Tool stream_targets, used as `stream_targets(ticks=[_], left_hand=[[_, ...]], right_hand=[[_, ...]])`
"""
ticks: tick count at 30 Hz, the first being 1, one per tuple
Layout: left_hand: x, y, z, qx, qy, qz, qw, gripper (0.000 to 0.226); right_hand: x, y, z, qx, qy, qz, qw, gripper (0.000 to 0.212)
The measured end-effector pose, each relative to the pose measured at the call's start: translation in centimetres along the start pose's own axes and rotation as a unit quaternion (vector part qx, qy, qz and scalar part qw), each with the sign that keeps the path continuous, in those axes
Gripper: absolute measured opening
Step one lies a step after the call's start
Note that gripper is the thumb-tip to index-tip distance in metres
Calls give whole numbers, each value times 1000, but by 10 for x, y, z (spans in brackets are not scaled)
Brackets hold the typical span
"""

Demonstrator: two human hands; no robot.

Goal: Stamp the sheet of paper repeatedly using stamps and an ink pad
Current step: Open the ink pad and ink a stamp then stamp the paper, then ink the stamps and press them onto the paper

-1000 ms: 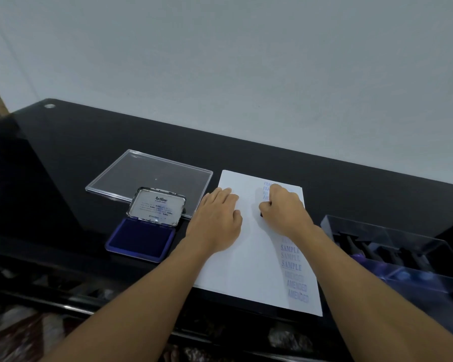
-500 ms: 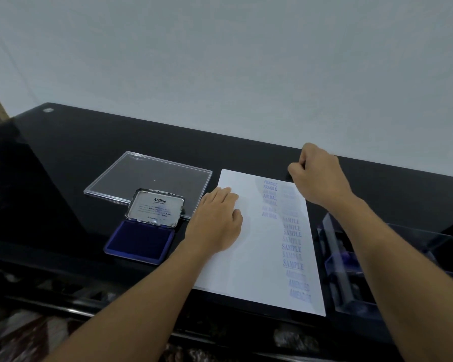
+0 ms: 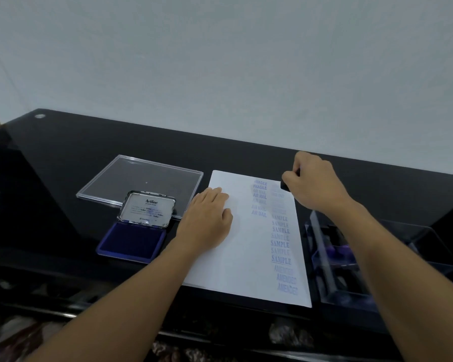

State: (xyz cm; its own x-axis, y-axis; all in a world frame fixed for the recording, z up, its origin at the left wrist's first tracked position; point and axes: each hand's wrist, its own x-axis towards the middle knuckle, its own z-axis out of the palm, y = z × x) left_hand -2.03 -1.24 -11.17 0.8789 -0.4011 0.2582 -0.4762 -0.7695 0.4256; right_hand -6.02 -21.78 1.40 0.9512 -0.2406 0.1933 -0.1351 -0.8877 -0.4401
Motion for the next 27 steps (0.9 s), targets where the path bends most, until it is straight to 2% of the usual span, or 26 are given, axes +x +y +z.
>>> stream_targets(ticks=[11,15,19,22,27], left_hand=[[7,16,-21,-23,-67,-58,996,40],[11,25,-24,-1,-34,-62,998,58],[9,60,-30,-64,-36,-62,995,43],[-2,101,-25,-106,-61,-40,992,41],[-29,165,-7,-156,-89,41,983,42]], right_hand=[[-69,74,-64,18,34,58,998,15],[-100,112,-84,9,40,96,995,19],[-126,142,-89,23,47,171,984,17],[-142,155,-87,16,51,200,978,15],[-156,161,-80,-37,6,216,976,15]])
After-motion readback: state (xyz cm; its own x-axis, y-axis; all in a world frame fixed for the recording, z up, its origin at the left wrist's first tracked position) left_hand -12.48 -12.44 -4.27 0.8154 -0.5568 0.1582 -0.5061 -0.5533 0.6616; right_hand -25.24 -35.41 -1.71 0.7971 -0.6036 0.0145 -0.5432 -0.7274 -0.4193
